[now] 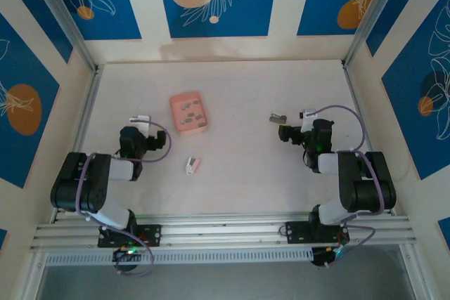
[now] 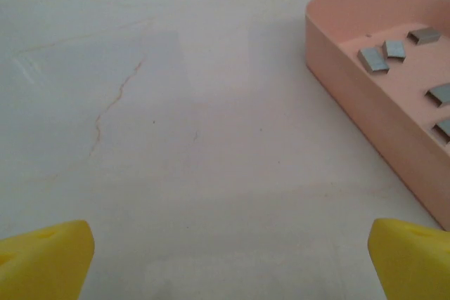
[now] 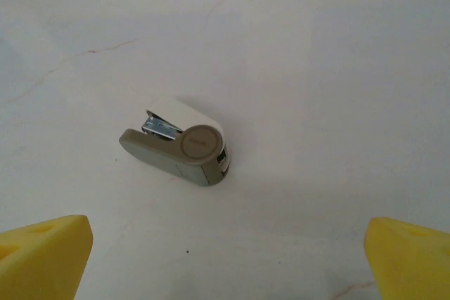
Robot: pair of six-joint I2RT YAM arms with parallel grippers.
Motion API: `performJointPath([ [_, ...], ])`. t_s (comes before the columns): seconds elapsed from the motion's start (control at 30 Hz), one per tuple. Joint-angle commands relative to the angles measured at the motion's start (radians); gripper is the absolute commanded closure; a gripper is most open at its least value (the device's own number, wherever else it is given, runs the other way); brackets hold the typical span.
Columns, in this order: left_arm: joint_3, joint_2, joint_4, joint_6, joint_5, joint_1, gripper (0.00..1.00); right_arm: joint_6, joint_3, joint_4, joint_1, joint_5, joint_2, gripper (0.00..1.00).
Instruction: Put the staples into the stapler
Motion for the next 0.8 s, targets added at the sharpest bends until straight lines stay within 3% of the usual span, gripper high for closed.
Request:
performJointPath([
  [0.0,0.026,0.019,0.077,0.023,0.035,0.012,0.00,0.020,0.039,0.074,0.009,-0.018,0.019,0.01],
  [0.77,0.043,0.025,0.052,0.004,0.075,0.034,0.00,0.037,0.029,0.105,-0.009,-0.044,0.031,0.01],
])
